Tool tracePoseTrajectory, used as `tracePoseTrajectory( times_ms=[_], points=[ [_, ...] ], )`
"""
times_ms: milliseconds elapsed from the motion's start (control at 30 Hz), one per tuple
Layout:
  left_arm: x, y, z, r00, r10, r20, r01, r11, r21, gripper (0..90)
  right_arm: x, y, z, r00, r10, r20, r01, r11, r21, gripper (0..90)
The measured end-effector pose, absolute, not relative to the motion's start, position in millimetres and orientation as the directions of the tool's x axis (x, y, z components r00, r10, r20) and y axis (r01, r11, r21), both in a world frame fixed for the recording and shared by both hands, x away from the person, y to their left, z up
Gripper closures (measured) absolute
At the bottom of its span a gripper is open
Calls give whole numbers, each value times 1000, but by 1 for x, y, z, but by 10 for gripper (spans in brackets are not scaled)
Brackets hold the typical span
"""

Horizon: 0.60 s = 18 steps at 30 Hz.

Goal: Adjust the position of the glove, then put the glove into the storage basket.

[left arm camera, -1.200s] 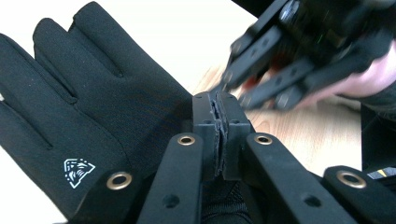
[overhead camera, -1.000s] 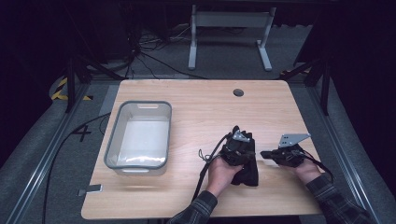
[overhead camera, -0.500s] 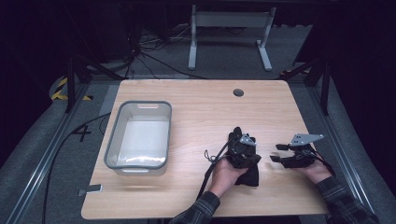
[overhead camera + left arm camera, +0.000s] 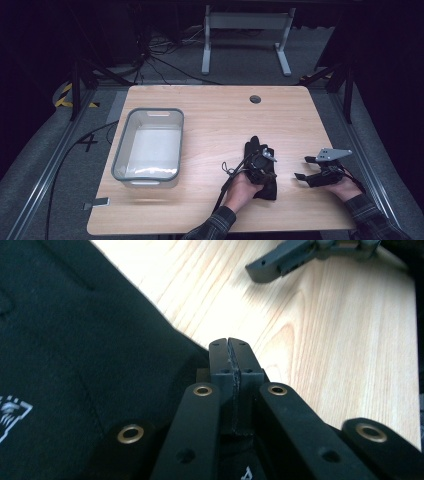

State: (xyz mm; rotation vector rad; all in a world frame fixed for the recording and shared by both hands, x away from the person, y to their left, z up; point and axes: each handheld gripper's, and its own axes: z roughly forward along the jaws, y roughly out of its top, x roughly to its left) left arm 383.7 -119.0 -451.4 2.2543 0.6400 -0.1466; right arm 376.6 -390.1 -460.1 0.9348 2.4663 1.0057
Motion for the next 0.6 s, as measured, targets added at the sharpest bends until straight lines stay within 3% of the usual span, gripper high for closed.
tracePoseTrajectory(
  times_ms=[600],
  points=[
    [373,-79,-442,860,445,-251,500,-634,590,900,377,-389,-463,-737,676,-29,463,535,707,168]
  ],
)
